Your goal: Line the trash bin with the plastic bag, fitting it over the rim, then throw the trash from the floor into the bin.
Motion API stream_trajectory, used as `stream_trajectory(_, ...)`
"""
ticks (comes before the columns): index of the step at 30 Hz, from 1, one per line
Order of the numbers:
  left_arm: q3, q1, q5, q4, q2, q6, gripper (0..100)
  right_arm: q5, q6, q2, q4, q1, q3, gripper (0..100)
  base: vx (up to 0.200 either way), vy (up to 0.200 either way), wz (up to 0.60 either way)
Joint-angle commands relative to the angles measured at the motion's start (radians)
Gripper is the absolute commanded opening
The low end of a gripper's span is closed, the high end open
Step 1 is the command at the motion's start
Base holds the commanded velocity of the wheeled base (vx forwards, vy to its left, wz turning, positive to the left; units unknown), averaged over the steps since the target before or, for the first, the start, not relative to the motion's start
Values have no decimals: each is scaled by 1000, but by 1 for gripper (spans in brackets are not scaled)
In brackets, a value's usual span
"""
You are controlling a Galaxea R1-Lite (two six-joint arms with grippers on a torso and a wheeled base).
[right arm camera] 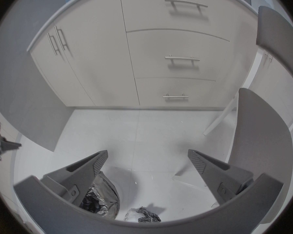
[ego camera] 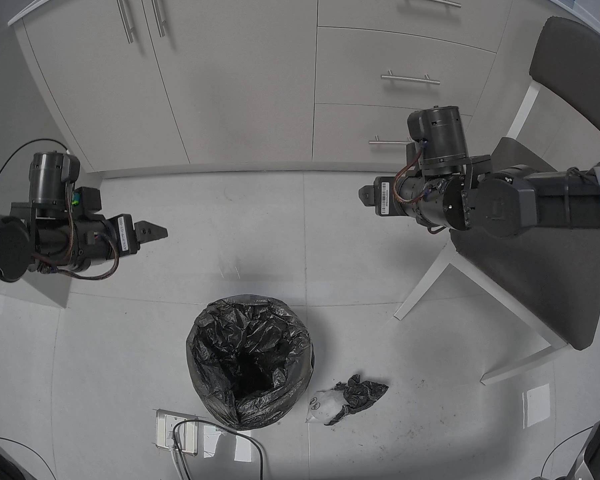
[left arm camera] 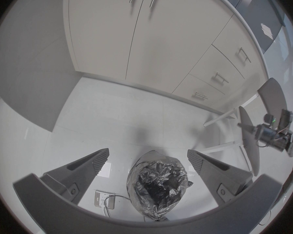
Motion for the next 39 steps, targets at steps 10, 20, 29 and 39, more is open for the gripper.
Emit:
stream_trajectory(10, -63, -2, -10, 36, 25, -2, 100, -9, -98, 243, 368, -13, -215, 100, 0, 0, 0)
stream_trajectory(20, 49, 34, -65, -88, 61, -19, 100, -167, -126, 430, 505, 13, -393, 100, 0, 0, 0)
stream_trajectory(29, 89, 21, -65, -174, 63, -122, 100, -170, -137, 643, 721, -7, -393, 100, 0, 0, 0)
stream_trajectory(39, 89, 23, -65, -232, 113, -163, 100, -165, -91, 872, 983, 7, -393, 100, 0, 0, 0)
